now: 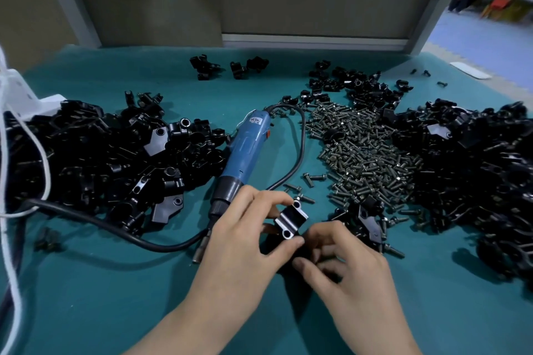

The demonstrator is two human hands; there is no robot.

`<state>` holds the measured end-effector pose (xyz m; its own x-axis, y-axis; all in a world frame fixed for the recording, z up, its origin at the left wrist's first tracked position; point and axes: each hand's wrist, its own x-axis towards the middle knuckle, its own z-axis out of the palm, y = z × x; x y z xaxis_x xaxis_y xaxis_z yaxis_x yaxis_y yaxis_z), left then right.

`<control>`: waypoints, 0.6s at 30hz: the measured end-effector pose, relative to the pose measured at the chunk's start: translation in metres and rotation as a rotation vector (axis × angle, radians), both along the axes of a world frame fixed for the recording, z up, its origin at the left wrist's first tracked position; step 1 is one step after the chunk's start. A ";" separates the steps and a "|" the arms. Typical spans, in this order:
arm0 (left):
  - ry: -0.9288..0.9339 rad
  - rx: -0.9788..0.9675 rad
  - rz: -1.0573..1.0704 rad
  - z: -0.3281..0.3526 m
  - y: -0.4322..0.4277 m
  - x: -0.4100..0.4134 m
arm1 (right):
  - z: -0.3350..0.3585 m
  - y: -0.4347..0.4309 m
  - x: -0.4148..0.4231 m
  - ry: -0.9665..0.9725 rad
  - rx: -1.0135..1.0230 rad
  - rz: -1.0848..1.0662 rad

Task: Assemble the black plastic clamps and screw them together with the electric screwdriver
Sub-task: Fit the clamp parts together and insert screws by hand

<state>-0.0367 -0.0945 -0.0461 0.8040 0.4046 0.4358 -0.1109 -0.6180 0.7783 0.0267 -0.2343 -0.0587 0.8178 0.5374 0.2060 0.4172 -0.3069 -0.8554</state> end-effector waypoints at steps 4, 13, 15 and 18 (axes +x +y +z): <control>0.021 0.014 0.024 -0.001 -0.001 -0.001 | 0.000 0.002 -0.005 0.049 -0.028 -0.032; 0.060 -0.020 0.023 -0.005 0.000 0.001 | 0.045 -0.027 0.022 0.319 0.255 0.050; 0.053 0.015 0.009 -0.004 -0.001 0.002 | 0.055 -0.026 0.031 0.360 0.347 0.036; 0.021 0.083 -0.005 -0.006 -0.002 0.003 | 0.052 -0.009 0.036 0.464 0.403 0.063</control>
